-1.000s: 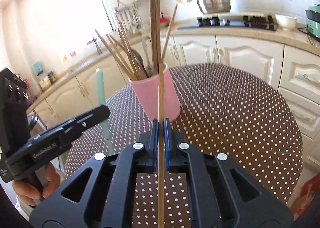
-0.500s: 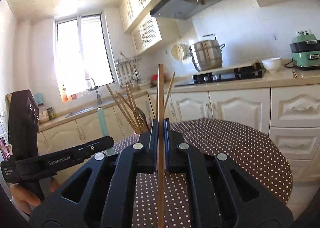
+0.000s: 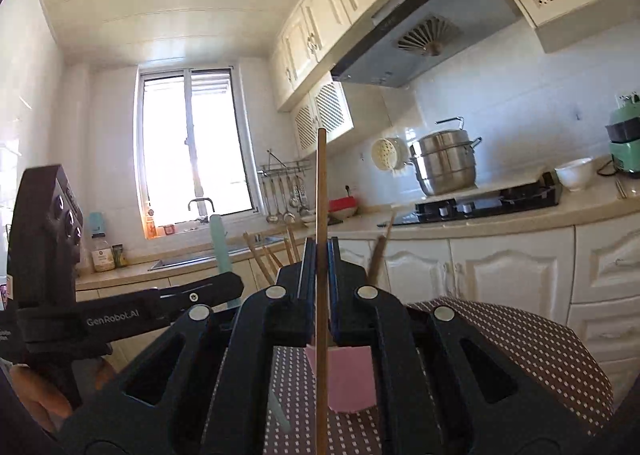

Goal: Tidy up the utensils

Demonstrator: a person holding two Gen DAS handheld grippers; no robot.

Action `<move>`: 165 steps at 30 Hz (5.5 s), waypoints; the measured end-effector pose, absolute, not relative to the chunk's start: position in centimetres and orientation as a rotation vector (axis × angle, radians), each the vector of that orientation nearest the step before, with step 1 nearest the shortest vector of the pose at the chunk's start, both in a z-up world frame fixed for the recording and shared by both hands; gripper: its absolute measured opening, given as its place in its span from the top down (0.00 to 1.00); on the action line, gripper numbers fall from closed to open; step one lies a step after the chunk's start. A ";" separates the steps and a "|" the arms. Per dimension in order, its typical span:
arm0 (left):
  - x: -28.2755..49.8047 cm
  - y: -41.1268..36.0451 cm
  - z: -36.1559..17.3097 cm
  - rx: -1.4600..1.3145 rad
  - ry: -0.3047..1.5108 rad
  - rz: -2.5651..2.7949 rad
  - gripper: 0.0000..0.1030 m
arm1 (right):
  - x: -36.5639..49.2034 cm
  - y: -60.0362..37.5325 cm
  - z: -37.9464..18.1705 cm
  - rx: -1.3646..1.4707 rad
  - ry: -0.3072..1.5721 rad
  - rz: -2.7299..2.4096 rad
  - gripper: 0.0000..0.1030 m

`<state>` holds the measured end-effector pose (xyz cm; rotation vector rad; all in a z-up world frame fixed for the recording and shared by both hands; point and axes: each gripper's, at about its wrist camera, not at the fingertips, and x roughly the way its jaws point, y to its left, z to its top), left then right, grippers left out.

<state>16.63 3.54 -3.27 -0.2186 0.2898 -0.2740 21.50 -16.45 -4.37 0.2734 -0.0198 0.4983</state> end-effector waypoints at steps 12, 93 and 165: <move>21.7 4.2 -1.8 -0.222 0.219 -0.261 0.81 | 27.9 -13.7 -3.5 0.260 -0.069 0.515 0.94; 21.5 5.9 -6.3 -0.105 0.297 -0.085 0.29 | 27.0 -13.0 -6.5 0.101 0.122 0.388 0.57; 3.9 2.2 1.7 0.020 0.113 -0.033 0.16 | 10.1 -15.9 1.9 0.051 0.177 0.216 0.08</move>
